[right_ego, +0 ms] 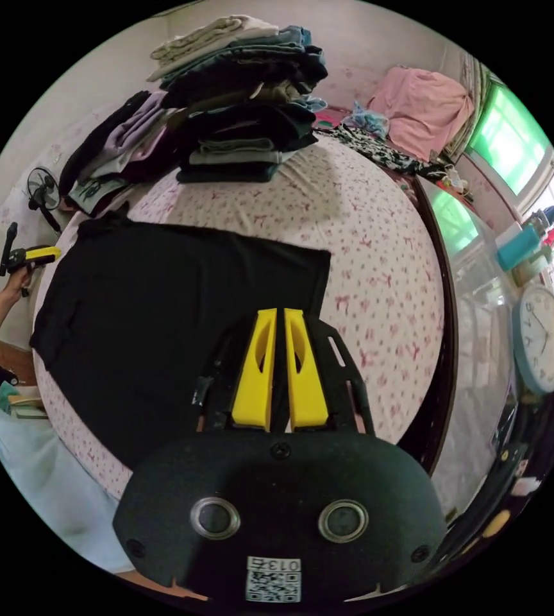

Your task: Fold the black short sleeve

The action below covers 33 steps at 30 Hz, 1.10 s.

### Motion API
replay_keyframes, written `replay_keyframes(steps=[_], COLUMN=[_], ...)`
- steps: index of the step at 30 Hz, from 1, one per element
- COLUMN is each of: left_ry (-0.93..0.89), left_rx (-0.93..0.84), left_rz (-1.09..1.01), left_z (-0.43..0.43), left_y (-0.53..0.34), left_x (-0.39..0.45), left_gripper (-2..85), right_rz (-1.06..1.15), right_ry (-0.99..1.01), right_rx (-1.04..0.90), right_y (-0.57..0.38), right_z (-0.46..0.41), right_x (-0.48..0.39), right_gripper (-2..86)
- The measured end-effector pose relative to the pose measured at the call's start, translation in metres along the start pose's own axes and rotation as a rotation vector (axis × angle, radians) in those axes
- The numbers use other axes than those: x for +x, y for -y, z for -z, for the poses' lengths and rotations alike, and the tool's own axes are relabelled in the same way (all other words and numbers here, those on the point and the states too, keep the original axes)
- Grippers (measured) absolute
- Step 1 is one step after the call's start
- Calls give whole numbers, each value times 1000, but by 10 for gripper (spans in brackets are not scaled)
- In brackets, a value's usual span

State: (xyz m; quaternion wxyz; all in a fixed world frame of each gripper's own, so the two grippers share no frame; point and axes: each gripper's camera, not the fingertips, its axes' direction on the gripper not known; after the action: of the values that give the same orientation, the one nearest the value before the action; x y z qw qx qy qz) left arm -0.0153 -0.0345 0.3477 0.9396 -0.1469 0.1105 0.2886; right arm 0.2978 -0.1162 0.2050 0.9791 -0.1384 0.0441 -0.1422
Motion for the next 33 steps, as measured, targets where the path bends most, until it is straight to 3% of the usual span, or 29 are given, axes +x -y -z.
replay_keyframes(steps=[5,15,21,24,26,33], left_ry=[25,-12,-99,-49,24,24], left_rx=[-34,-75,-55,-72,-45,133], left_rz=[-67,-154,-136,-152,-202,-172], left_z=[-31,-70,-74,-72,-60,8], left_y=[78,129,130,130,122,62], left_x=[-7,-7,-9,0,9,11], left_gripper=[85,106,48,23,16,11], right_rz=[30,131,87,95,105,139], right_ry=[-19,-32,6,-7,-29,-48], right_rx=[-78,-222,-258,-288,-252,-31], right_y=[68,118,127,129,126,70], right_z=[-33,-76,-86,-86,-76,-12], right_x=[26,40,44,37,32,13], right_gripper=[73,85,50,22,17,9])
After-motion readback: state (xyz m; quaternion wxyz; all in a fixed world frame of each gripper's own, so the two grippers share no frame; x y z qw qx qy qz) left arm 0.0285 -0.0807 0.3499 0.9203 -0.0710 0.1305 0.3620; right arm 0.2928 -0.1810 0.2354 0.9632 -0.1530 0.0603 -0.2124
